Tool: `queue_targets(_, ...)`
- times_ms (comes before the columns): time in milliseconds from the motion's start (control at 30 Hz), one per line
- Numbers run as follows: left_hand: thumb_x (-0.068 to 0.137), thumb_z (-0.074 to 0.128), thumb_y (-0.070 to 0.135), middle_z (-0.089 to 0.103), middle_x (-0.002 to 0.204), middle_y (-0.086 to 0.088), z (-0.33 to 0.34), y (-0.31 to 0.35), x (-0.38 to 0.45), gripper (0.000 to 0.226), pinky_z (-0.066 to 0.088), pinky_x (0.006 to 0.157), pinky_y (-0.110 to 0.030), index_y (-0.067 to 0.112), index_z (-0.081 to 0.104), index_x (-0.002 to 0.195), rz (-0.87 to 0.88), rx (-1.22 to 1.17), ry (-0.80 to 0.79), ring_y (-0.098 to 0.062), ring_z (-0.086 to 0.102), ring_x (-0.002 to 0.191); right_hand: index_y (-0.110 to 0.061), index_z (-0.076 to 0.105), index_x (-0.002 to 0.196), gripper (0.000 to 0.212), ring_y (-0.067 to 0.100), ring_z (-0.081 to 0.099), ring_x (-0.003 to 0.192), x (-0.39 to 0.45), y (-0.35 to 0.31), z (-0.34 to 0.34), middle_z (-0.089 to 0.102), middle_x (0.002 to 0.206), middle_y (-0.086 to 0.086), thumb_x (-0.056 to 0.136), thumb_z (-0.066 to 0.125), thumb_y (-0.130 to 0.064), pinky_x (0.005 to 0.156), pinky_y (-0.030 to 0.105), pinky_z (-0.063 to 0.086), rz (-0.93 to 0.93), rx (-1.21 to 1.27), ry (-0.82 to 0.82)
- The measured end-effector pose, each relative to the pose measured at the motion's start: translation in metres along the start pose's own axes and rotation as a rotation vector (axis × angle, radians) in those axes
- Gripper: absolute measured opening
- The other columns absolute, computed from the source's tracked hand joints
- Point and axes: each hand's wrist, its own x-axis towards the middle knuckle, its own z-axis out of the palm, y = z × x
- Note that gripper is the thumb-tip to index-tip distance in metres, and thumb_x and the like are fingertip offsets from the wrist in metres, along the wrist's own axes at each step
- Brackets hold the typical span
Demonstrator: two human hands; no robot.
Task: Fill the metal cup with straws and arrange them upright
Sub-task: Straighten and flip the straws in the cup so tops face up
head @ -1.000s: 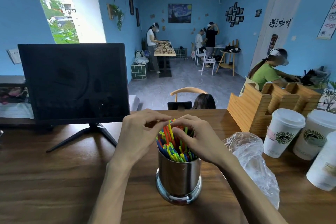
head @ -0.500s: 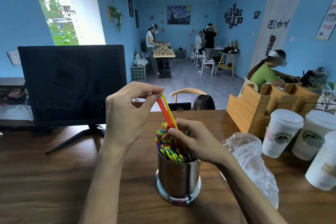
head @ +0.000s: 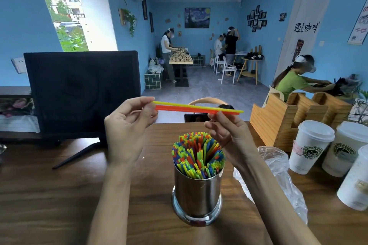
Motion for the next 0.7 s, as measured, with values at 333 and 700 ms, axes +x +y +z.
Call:
queue_targets(333,0.085,0.073,0.008,0.077,0.083,-0.003,0.018,-0.035,-0.027,0.010,0.062,0.073,-0.023,0.014,0.075,0.093,-0.301,-0.103,0.017,-0.014,0.073,0.079,-0.004,0.069,0.096,0.027,0.019,0.073,0.070,0.006,-0.009,0.011,0.075,0.087,0.009,0.073,0.074,-0.017,0.064,0.022,0.059,-0.093,0.001,0.074)
queue_targets(700,0.087,0.075,0.006,0.079,0.087,-0.005,0.019,-0.051,-0.031,0.013,0.062,0.069,-0.021,0.014,0.076,0.097,-0.530,0.005,0.023,-0.017,0.077,0.084,-0.015,0.079,0.091,0.023,0.019,0.076,0.080,0.005,-0.007,0.011,0.078,0.083,0.004,0.079,0.077,-0.033,0.071,0.029,0.060,-0.352,-0.656,0.129)
